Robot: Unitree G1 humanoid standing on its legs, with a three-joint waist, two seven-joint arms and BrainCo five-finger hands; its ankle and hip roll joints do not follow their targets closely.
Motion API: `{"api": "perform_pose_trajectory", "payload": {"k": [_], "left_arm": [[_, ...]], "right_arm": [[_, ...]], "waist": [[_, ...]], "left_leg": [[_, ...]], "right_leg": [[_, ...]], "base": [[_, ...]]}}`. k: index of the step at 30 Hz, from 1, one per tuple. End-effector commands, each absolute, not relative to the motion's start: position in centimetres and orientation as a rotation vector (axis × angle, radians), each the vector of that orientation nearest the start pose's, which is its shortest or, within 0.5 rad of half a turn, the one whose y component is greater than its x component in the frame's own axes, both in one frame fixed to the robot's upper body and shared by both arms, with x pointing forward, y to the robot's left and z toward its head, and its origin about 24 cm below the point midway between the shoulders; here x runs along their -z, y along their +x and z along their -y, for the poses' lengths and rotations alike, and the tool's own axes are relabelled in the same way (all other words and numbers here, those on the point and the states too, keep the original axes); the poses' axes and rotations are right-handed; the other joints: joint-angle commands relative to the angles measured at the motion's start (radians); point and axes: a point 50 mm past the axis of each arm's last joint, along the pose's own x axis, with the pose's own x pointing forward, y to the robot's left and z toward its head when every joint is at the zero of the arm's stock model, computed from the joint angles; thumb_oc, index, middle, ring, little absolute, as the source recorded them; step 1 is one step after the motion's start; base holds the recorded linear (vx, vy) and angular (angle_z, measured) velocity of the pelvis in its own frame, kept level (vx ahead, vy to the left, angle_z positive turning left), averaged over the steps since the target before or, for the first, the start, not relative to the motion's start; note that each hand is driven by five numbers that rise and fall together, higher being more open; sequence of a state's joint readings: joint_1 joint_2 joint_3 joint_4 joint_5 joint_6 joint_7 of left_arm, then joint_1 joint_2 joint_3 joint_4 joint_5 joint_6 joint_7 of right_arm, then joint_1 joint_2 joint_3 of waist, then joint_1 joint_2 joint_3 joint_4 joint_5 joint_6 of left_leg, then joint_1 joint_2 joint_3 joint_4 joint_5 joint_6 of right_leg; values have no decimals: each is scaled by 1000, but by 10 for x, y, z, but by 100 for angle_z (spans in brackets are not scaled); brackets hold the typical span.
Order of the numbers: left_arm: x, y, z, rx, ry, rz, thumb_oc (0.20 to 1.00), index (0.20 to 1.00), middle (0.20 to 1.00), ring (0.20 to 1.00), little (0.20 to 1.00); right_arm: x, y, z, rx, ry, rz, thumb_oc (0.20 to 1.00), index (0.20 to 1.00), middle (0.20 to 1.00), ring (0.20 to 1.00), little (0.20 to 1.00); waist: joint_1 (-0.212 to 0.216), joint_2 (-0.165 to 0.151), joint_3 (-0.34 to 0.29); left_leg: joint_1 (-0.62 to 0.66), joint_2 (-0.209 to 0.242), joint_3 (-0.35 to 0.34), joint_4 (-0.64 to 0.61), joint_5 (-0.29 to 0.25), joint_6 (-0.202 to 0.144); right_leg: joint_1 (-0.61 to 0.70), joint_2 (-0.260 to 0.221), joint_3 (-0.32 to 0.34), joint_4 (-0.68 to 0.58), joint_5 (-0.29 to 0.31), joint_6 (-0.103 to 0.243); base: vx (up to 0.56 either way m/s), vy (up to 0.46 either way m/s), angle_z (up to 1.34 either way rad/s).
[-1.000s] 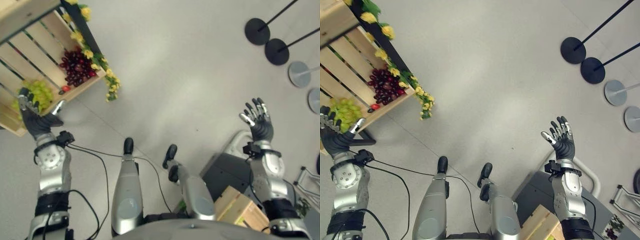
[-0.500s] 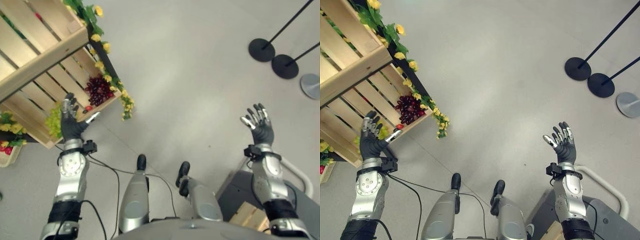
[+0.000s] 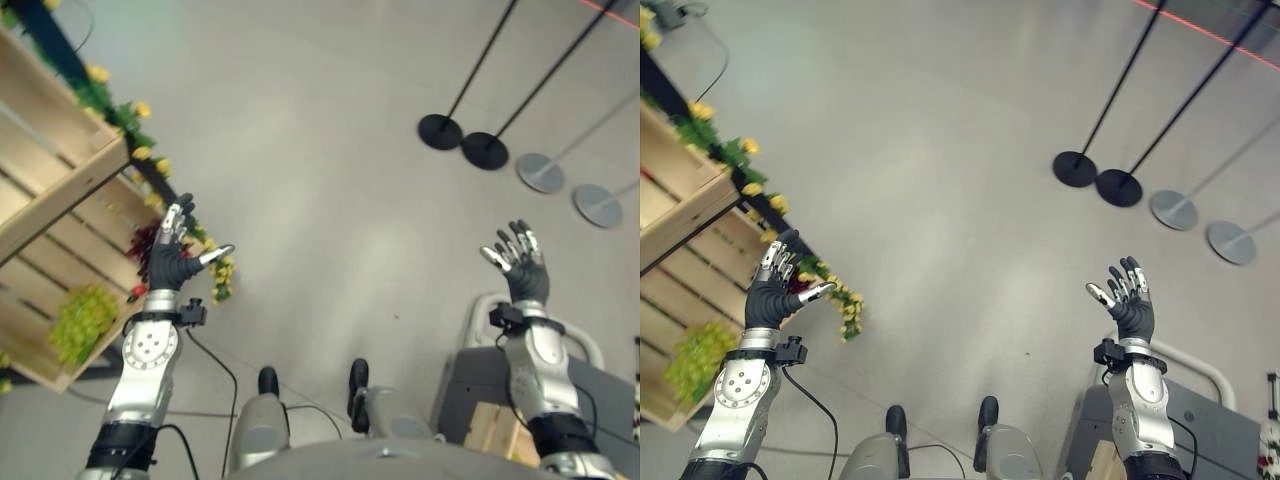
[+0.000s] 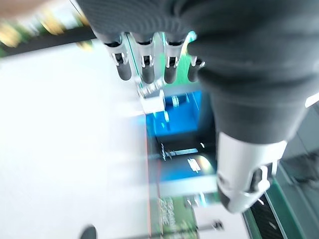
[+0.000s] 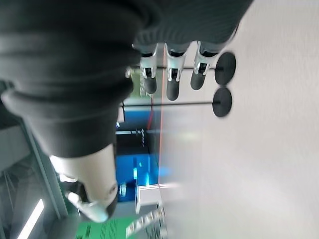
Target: Pick up the fruits from the basket on one side to the basket on the other side
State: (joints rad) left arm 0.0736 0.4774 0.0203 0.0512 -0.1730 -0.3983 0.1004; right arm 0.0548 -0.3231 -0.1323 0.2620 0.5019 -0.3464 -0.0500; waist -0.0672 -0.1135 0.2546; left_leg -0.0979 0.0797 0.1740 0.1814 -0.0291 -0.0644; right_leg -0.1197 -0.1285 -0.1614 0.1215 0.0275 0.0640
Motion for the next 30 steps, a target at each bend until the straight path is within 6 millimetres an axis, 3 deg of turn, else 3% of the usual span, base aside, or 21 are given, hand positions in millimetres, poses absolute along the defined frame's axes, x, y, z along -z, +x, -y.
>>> {"api": "perform_pose_trajectory", "payload": {"k": [1, 6, 7, 9, 11, 12, 13, 15, 16, 17, 18, 21, 24, 30], "left_arm": [[-104, 232, -233, 1, 369, 435, 1000, 1000, 1000, 1000, 1000], [-109, 235, -226, 41, 395, 461, 1000, 1000, 1000, 1000, 1000], [-112, 235, -225, 44, 400, 474, 1000, 1000, 1000, 1000, 1000], [-114, 235, -225, 49, 403, 483, 1000, 1000, 1000, 1000, 1000], [-115, 235, -225, 44, 397, 484, 1000, 1000, 1000, 1000, 1000], [-115, 235, -225, 44, 397, 484, 1000, 1000, 1000, 1000, 1000], [-116, 235, -225, 42, 386, 484, 1000, 1000, 1000, 1000, 1000], [-116, 235, -225, 38, 375, 483, 1000, 1000, 1000, 1000, 1000], [-116, 235, -225, 35, 368, 482, 1000, 1000, 1000, 1000, 1000], [-115, 234, -225, 28, 361, 480, 1000, 1000, 1000, 1000, 1000], [-112, 234, -225, 17, 338, 475, 1000, 1000, 1000, 1000, 1000], [-111, 235, -223, 14, 310, 474, 1000, 1000, 1000, 1000, 1000], [-110, 242, -214, 27, 268, 479, 1000, 1000, 1000, 1000, 1000], [-109, 248, -207, 26, 246, 484, 1000, 1000, 1000, 1000, 1000]], "right_arm": [[-59, 225, 280, 347, 95, 268, 1000, 1000, 1000, 1000, 1000], [-61, 221, 284, 368, 80, 279, 1000, 1000, 1000, 1000, 1000], [-66, 221, 283, 367, 68, 298, 1000, 1000, 1000, 1000, 1000], [-72, 223, 281, 356, 65, 327, 1000, 1000, 1000, 1000, 1000], [-79, 228, 276, 331, 55, 351, 1000, 1000, 1000, 1000, 1000], [-79, 228, 276, 331, 55, 351, 1000, 1000, 1000, 1000, 1000], [-86, 230, 274, 300, 36, 373, 1000, 1000, 1000, 1000, 1000], [-91, 232, 272, 286, 38, 392, 1000, 1000, 1000, 1000, 1000], [-93, 233, 270, 276, 36, 395, 1000, 1000, 1000, 1000, 1000], [-95, 233, 269, 270, 33, 406, 1000, 1000, 1000, 1000, 1000], [-95, 232, 269, 266, 28, 406, 1000, 1000, 1000, 1000, 1000], [-97, 231, 270, 263, 18, 413, 1000, 1000, 1000, 1000, 1000], [-104, 223, 281, 301, 1, 445, 1000, 1000, 1000, 1000, 1000], [-108, 217, 291, 338, -24, 461, 1000, 1000, 1000, 1000, 1000]], "waist": [[-43, -2, -16], [-67, -5, -14], [-74, -8, -3], [-72, 4, 13], [-45, 22, 18], [-45, 22, 18], [-48, 30, 5], [-41, 25, 0], [-37, 18, -10], [-29, 17, -21], [-36, 31, -27], [-40, 38, -31], [-72, 55, -42], [-101, 73, -64]], "left_leg": [[-6, -22, 26, 79, -124, 57], [10, -37, 84, 51, -125, 68], [18, -32, 126, 31, -118, 67], [31, -5, 169, 14, -108, 59], [33, 6, 217, 0, -90, 67], [33, 6, 217, 0, -90, 67], [60, 7, 261, -18, -102, 80], [65, 8, 286, -13, -113, 80], [66, 10, 307, -15, -113, 74], [68, 15, 327, -19, -107, 65], [76, 37, 349, -5, -97, 57], [80, 51, 361, 3, -96, 49], [84, 103, 369, 57, -93, 15], [101, 136, 373, 92, -96, -7]], "right_leg": [[-32, -88, 43, 51, 9, 131], [-66, -102, 93, 44, 64, 167], [-97, -119, 84, 49, 109, 185], [-118, -148, -7, 79, 114, 184], [-116, -184, -187, 173, 76, 161], [-116, -184, -187, 173, 76, 161], [-98, -155, -249, 315, -10, 157], [-85, -154, -264, 317, -36, 153], [-40, -131, -276, 229, -55, 136], [-9, -103, -269, 157, -68, 121], [-18, -72, -222, 137, -79, 103], [-17, -57, -201, 129, -82, 95], [11, -12, -172, 87, -101, 62], [35, 18, -145, 63, -115, 43]], "base": [[-28, 153, -45], [-75, 148, -51], [-112, 106, -87], [-134, 124, -134], [-131, 179, -89], [-43, 230, -89], [27, 125, -95], [7, -1, -126], [-7, -144, -125], [68, -220, -106], [84, -171, -48], [78, -144, -55], [96, -198, -41], [80, -121, -8]]}}
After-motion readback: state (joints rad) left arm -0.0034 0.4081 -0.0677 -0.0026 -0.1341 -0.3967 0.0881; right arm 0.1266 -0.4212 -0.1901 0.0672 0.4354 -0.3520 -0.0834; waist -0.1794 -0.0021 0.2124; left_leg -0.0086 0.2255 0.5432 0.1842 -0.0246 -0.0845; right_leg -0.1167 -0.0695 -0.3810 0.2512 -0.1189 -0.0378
